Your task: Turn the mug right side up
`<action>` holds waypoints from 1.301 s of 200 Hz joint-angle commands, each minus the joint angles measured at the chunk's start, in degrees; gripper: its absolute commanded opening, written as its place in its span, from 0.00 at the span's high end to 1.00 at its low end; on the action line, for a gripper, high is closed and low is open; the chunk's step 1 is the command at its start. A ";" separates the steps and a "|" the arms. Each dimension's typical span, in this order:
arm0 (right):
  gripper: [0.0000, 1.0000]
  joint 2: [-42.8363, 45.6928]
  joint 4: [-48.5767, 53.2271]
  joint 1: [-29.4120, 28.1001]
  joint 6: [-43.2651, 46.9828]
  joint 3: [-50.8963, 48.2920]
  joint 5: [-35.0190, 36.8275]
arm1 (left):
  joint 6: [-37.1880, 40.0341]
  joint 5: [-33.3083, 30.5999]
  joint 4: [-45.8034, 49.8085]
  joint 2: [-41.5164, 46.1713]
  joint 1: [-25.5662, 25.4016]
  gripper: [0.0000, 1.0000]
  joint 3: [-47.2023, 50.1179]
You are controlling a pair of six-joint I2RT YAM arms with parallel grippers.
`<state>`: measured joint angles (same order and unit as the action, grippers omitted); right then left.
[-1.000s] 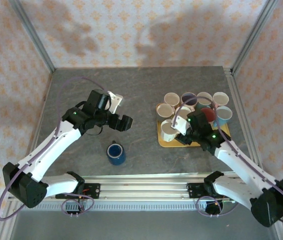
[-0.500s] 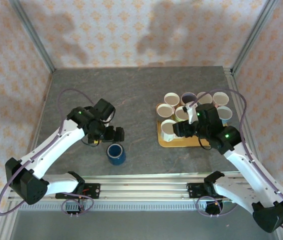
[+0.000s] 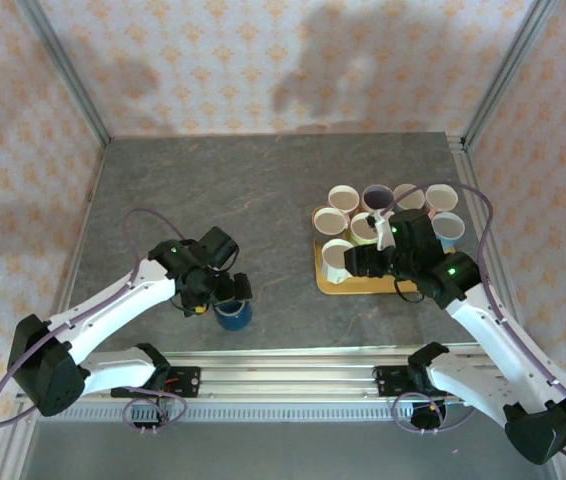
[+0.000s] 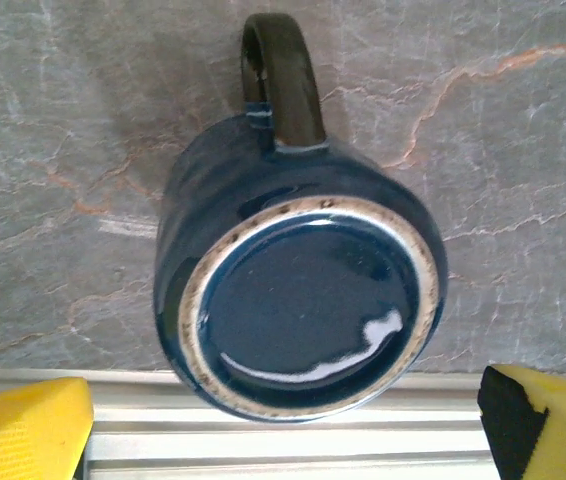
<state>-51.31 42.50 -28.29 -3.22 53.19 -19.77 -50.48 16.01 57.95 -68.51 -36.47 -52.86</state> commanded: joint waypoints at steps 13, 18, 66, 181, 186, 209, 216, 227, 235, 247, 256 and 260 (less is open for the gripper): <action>0.35 0.32 0.65 0.14 -0.82 -0.20 0.00 | -2.78 -1.68 -3.20 -2.47 -1.15 0.00 1.23; 0.35 0.33 0.67 0.12 -0.76 -0.15 0.03 | -3.01 -1.64 -3.56 -2.57 -1.15 0.00 1.49; 0.35 0.33 1.09 0.13 -0.73 0.27 1.12 | -3.78 0.03 -6.32 -5.40 -1.15 0.00 3.55; 0.36 -1.60 1.44 0.15 -0.99 1.92 3.25 | -14.44 4.48 -9.15 -17.32 2.62 0.19 -8.04; 0.36 -1.60 1.43 0.12 -0.90 1.93 3.29 | -15.70 4.48 -9.17 -17.93 2.97 0.19 -8.49; 0.36 -1.34 1.07 0.14 -1.27 1.77 3.50 | -23.13 5.78 -10.29 -21.03 4.93 0.23 -10.26; 0.36 -1.17 0.90 0.11 -1.64 1.62 3.51 | -24.96 5.72 -10.25 -22.19 5.38 0.25 -11.37; 0.36 -0.67 0.39 0.12 -2.36 1.10 3.60 | -27.04 5.35 -9.44 -24.30 5.70 0.26 -13.72; 0.36 -0.27 -0.02 0.15 -2.85 0.66 3.60 | -28.67 5.40 -8.76 -26.03 6.08 0.26 -15.40; 0.36 0.30 -0.33 0.12 -3.52 0.34 3.65 | -31.63 6.63 -9.37 -28.74 6.70 0.26 -16.81; 0.36 0.57 -0.49 0.09 -3.72 0.16 3.37 | -34.01 7.22 -10.02 -30.49 7.05 0.30 -17.63; 0.36 0.59 -0.49 0.16 -3.72 0.16 3.22 | -34.75 7.19 -10.48 -31.07 7.15 0.30 -18.08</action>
<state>-52.42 42.87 -28.29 -5.26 53.25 -17.78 -76.40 21.67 48.51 -96.14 -30.28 -68.14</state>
